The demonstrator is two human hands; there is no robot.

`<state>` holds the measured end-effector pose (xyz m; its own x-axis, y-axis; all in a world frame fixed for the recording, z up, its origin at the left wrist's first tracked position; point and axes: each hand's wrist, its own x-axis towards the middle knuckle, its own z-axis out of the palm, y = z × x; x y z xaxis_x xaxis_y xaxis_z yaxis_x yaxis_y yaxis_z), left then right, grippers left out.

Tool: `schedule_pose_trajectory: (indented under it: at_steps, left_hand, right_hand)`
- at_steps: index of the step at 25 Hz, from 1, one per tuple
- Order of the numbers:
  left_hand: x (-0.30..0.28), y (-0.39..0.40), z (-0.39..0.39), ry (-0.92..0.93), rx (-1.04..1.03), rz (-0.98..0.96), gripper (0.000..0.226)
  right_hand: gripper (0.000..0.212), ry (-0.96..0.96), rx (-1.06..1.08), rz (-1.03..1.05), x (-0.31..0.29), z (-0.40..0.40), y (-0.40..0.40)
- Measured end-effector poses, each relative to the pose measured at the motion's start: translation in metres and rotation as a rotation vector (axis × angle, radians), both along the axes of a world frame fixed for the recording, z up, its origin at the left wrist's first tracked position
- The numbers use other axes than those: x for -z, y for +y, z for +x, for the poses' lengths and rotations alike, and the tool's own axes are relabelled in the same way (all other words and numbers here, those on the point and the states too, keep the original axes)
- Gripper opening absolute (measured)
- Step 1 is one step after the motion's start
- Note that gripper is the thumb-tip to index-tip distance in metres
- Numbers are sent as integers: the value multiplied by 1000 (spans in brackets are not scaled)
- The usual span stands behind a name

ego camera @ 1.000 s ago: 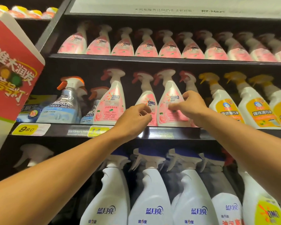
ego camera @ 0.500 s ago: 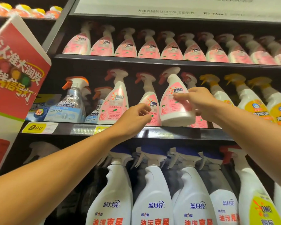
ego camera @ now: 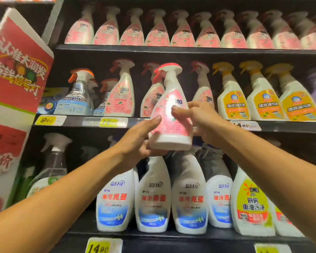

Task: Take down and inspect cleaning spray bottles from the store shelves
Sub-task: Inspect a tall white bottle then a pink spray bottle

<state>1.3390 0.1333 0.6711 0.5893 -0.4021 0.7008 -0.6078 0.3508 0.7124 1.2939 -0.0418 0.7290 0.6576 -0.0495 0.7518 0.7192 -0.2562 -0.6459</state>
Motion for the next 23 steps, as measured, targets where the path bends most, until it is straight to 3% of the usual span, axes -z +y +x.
schedule_pose_trajectory:
  at_steps: [3, 8, 14, 20, 23]
  left_hand:
    - [46, -11, -29, 49, 15, 46, 56]
    - [155, -39, -78, 207, 102, -55, 47]
    - [284, -93, -152, 388, 87, -90, 49]
    - [362, -100, -205, 583, 8, -62, 46]
    - [393, -100, -223, 635, 16, 4, 53]
  right_hand:
    - [33, 66, -98, -21, 48, -18, -11]
    - [24, 93, -197, -119, 136, -59, -53]
    - [20, 177, -353, 55, 232, -109, -90]
    - [48, 390, -400, 287, 326, -149, -97]
    - [45, 441, -414, 282, 359, -164, -99]
